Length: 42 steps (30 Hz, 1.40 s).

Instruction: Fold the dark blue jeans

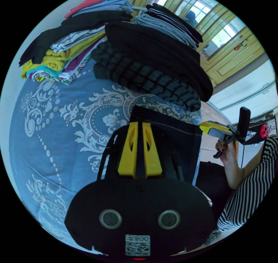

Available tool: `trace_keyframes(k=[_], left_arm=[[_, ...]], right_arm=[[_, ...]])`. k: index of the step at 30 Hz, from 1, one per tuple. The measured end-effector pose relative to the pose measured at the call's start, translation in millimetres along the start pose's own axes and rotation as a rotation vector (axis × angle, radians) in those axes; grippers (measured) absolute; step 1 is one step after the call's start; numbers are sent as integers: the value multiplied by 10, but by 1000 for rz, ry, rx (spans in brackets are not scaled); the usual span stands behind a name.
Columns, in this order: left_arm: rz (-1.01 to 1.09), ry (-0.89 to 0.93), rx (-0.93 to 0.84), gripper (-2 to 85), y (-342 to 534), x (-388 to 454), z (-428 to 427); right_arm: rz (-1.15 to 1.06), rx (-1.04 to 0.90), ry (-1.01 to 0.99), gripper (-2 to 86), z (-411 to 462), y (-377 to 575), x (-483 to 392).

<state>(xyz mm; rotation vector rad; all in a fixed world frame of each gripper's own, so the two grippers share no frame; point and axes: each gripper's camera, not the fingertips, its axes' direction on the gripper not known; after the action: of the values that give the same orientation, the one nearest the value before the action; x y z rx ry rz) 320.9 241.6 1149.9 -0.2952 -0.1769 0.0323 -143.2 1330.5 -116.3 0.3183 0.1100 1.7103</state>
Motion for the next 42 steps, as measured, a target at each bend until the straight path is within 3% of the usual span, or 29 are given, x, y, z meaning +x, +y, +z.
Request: trace_keyframes(k=[9, 16, 21, 31, 35, 42], left_arm=[[-2, 0, 33, 17, -231, -12, 92], [-48, -4, 11, 76, -333, -156, 214], [-113, 89, 8, 96, -311, -339, 198], [-96, 299, 87, 114, -127, -579, -133], [-37, 211, 0, 104, -121, -496, -163], [-23, 251, -28, 58, 106, -537, -515]], right_arm=[[13, 22, -37, 40, 42, 52, 187], [47, 32, -6, 95, 90, 60, 324], [24, -70, -19, 110, 301, 22, 294], [25, -62, 25, 93, 481, 7, 263], [19, -58, 38, 94, 564, -6, 207], [55, -48, 19, 84, 678, -11, 187]])
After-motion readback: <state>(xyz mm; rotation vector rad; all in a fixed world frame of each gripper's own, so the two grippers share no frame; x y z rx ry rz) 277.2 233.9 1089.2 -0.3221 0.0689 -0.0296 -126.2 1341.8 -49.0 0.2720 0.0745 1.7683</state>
